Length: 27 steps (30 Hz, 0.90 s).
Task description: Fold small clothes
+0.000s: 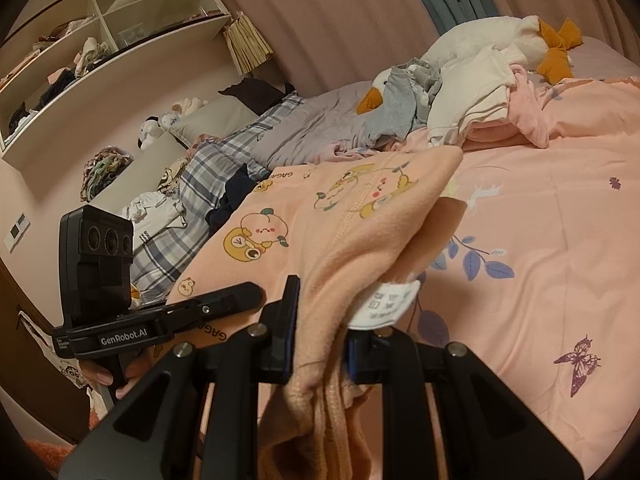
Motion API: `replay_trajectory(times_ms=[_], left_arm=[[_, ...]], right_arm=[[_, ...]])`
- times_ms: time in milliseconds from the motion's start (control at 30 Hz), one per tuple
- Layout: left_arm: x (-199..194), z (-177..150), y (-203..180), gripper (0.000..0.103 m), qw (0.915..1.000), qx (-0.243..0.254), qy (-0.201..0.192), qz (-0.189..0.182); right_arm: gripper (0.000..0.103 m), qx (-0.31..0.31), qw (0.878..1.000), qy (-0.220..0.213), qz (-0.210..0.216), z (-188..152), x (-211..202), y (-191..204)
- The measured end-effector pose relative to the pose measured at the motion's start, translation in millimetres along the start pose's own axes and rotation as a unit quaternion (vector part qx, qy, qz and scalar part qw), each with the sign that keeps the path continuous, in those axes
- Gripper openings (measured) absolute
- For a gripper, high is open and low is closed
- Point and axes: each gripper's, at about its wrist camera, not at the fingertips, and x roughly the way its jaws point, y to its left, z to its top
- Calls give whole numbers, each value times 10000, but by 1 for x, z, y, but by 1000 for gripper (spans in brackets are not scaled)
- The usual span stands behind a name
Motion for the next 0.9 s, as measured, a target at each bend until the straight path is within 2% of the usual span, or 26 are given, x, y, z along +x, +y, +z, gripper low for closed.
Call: replay_trajectory(times_ms=[367,667,900], left_arm=[[16,-6,8,19,9997,-77,123,211],[43,-17,25,19,9986,-187,398,289],[68,-28,45,19,9953,-475,767,365]], right_arm=[[20,89,9998,177,-90,-6,21,-7],[20,291,9983,448,-231,-19,44,-24],[20,370,9954,781,-420,-31,68,-36]])
